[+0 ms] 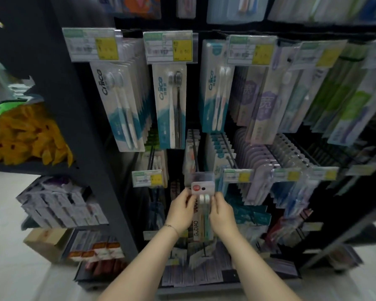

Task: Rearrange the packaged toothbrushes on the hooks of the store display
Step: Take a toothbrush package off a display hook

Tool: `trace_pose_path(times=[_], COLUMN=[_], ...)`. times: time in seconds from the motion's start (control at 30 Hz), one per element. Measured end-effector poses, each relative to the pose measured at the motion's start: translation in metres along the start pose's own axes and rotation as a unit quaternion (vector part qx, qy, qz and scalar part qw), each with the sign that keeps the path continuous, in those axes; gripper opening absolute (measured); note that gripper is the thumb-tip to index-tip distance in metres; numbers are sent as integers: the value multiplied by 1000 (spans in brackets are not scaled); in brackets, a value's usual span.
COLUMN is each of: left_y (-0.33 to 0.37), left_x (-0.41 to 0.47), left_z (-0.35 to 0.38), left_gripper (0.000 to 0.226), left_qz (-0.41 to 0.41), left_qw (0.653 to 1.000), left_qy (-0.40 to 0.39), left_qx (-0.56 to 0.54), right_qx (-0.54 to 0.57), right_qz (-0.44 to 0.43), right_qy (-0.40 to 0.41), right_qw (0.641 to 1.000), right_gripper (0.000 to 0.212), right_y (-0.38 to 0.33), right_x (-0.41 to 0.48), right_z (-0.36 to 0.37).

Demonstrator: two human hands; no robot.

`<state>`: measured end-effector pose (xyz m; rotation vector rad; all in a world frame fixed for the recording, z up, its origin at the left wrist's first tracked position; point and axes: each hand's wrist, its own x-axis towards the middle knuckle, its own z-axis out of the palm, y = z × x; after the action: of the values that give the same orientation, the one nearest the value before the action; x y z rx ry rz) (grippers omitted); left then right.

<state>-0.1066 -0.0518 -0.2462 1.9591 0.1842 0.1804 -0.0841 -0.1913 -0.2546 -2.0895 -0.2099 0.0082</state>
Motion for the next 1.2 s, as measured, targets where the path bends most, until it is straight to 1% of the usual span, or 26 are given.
trace_pose_path(times=[0.13,0.3,0.6,0.77,0.9,1.0,1.2], left_y=[-1,11,44,67,81,95,116], left_x=[-13,-17,-3,0,0,-1,3], left_z=[18,42,101,152,200,236,298], left_gripper=[22,22,23,18,21,15,15], left_qz=[8,15,55,56,53,69,83], left_qw=[1000,999,997,996,996,993,993], left_qy=[-10,-34,-52,-65,-77,-87,-75], left_qx=[-8,-18,-3,5,10,29,33], right_qx=[-5,-7,14,8,-6,-10,-3], right_qz=[3,12,20,22,25,23,22], right_qy=[31,58,102,95,91,95,78], right_qw=[999,998,995,995,996,995,997], right_gripper=[25,22,20,22,21,21,22], right_y=[11,22,50,76,104,127,157], right_x=[-17,-25,-14,-8,-3,2,12], right_z=[-12,-38,-105,-159,-203,-237,-293])
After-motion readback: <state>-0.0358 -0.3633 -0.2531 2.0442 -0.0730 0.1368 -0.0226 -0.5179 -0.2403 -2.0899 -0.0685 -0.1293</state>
